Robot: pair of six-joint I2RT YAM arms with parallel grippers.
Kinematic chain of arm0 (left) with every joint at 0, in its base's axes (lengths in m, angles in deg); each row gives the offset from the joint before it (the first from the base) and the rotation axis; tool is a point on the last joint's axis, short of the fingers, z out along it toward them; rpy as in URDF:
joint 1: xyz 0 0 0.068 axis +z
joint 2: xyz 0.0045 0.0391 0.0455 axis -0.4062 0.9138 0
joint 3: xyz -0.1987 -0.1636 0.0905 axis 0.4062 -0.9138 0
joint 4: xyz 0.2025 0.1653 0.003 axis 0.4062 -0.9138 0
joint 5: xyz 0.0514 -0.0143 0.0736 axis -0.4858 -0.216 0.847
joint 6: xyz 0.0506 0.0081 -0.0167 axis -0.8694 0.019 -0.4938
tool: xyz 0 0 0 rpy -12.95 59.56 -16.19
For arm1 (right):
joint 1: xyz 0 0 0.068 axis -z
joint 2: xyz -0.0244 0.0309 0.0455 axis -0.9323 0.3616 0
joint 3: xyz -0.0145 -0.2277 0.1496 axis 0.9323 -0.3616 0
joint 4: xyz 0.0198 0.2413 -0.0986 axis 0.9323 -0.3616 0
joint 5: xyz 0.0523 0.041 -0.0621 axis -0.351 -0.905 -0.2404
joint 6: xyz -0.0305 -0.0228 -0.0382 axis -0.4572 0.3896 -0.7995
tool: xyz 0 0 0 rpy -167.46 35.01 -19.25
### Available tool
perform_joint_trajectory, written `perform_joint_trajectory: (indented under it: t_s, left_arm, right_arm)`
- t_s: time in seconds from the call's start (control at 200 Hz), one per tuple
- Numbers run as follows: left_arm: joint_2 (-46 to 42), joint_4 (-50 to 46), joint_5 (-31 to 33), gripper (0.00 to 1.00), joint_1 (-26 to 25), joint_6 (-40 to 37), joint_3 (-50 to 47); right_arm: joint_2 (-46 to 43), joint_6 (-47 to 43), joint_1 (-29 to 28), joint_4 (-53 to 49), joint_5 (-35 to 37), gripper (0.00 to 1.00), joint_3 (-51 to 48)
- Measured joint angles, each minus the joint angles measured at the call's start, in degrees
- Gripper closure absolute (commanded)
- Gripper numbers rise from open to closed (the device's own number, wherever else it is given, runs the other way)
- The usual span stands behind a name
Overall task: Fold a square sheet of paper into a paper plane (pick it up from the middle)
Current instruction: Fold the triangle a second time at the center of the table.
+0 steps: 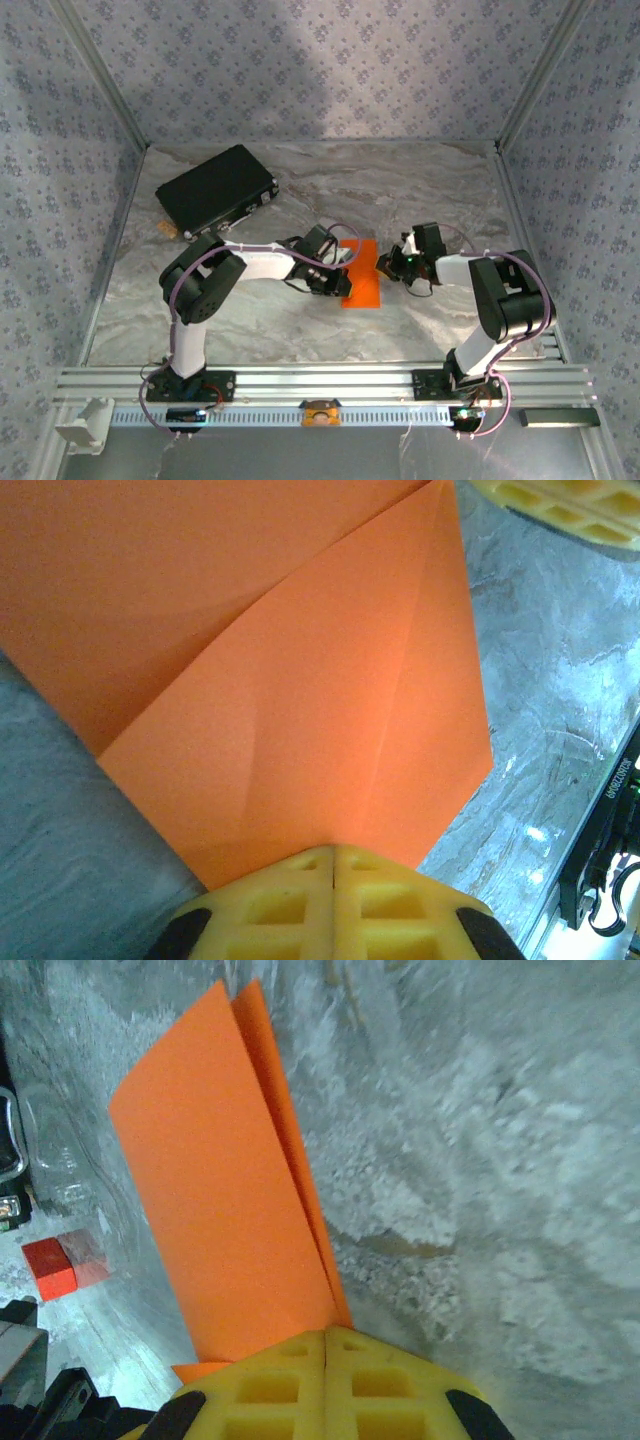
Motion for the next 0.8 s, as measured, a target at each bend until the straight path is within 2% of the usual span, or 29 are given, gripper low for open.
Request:
perform_joint_trajectory:
  t_s: [0.165, 0.32, 0.55, 0.8]
  left_arm:
    - [0.0, 0.1, 0.0, 1.0, 0.0, 0.2, -0.1]
    - [0.0, 0.1, 0.0, 1.0, 0.0, 0.4, -0.1]
    - [0.0, 0.1, 0.0, 1.0, 0.0, 0.4, -0.1]
    - [-0.1, -0.5, 0.5, 1.0, -0.2, 0.7, 0.6]
  right_arm:
    - [-3.9, -0.1, 0.5, -0.6, 0.7, 0.99, -1.1]
    - [-8.4, -1.0, -1.3, -0.9, 0.4, 0.99, -0.9]
    - [-2.3, -1.0, -7.7, -0.4, -0.5, 1.0, -0.2]
    - [-0.5, -1.0, -6.0, -0.7, -0.3, 1.0, -0.5]
